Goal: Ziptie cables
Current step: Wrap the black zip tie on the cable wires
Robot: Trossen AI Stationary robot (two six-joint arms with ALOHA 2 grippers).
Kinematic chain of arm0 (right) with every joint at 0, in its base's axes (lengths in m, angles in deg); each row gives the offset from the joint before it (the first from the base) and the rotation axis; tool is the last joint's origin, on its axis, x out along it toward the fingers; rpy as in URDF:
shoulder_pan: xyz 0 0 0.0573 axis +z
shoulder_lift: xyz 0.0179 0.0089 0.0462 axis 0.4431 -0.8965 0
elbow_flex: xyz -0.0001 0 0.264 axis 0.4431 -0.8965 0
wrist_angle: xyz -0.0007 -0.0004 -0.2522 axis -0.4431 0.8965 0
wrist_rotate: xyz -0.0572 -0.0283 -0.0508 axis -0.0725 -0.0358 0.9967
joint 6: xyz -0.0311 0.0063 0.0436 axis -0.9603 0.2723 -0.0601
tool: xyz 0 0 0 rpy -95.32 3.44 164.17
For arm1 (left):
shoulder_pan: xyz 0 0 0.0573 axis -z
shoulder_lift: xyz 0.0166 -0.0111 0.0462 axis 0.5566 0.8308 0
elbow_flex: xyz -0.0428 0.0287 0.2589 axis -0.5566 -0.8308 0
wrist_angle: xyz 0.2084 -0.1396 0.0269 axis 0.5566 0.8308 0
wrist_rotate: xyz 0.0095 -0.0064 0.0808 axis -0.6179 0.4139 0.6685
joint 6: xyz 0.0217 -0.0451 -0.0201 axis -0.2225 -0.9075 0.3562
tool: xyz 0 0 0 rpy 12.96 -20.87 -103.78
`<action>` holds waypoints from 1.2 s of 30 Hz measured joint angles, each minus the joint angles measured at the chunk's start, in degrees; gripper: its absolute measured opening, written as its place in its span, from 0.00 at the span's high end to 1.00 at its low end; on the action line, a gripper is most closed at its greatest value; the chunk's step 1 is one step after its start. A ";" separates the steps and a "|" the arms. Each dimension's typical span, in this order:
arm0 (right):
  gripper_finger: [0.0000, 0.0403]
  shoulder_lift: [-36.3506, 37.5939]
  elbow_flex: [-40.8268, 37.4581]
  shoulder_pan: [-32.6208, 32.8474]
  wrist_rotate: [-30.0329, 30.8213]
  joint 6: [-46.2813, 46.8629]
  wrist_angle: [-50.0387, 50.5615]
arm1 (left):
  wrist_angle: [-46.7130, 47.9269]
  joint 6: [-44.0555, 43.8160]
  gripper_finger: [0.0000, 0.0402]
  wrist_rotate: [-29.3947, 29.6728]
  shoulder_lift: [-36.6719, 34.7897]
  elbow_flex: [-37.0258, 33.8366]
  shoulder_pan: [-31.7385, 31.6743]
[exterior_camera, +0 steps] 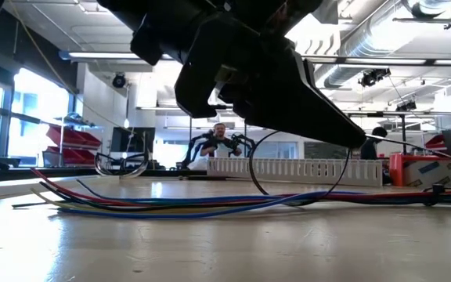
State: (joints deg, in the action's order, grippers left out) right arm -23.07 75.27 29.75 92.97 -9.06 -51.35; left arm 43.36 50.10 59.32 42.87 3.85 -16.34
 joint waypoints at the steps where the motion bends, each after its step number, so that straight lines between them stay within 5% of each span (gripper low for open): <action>1: 0.97 0.00 0.56 -0.63 -0.04 -4.07 0.03 | 0.00 0.00 1.00 0.00 0.00 0.00 0.00; 7: 0.79 0.02 4.72 -3.63 -0.95 -25.43 0.07 | 0.04 -0.02 1.00 -0.01 0.00 0.00 0.15; 13: 0.68 -0.81 5.80 -6.86 -1.16 -26.60 5.40 | 0.04 0.04 1.00 -0.04 0.00 0.00 0.18; 36: 0.97 -2.14 5.80 -8.43 1.63 -26.26 5.19 | 0.14 -0.02 1.00 -0.16 0.00 0.00 0.17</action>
State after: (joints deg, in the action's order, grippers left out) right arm -25.22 81.07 21.31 94.60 -35.32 -46.16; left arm 43.50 50.08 59.16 42.86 3.85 -16.17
